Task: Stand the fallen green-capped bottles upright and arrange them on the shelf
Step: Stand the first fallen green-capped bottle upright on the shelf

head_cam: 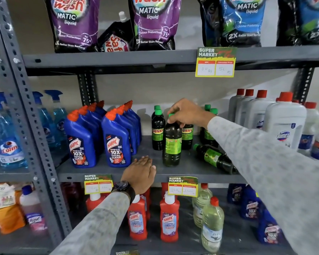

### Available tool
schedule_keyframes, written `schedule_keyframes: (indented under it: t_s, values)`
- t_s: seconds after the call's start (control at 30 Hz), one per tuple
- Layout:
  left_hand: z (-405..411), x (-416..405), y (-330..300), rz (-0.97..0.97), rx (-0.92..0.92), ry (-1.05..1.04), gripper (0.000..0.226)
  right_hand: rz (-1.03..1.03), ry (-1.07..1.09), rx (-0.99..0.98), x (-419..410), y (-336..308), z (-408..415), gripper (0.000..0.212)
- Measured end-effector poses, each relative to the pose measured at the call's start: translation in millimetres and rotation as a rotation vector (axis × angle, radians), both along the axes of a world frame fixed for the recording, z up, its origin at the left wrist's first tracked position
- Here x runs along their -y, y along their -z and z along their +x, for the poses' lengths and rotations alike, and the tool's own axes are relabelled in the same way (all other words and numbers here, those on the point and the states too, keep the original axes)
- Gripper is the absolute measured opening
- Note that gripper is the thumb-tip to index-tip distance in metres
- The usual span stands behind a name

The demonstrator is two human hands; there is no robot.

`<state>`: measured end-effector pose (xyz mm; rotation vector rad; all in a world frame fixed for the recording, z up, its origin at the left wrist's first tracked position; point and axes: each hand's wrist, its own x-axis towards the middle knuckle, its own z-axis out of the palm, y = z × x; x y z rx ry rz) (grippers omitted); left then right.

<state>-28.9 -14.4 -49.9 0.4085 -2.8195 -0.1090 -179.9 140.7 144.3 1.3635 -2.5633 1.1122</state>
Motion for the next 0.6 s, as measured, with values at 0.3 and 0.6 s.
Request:
schedule_keyframes:
  t_s: [0.3, 0.6]
  values:
    - [2.6, -4.6, 1.9, -0.009, -0.068, 0.008, 0.056, -0.041, -0.023, 0.090, 4.6, 13.5, -8.1, 0.021]
    - [6.3, -5.2, 2.5, -0.030, -0.088, 0.009, 0.057, -0.327, -0.067, 0.247, -11.6, 62.9, 5.4, 0.062]
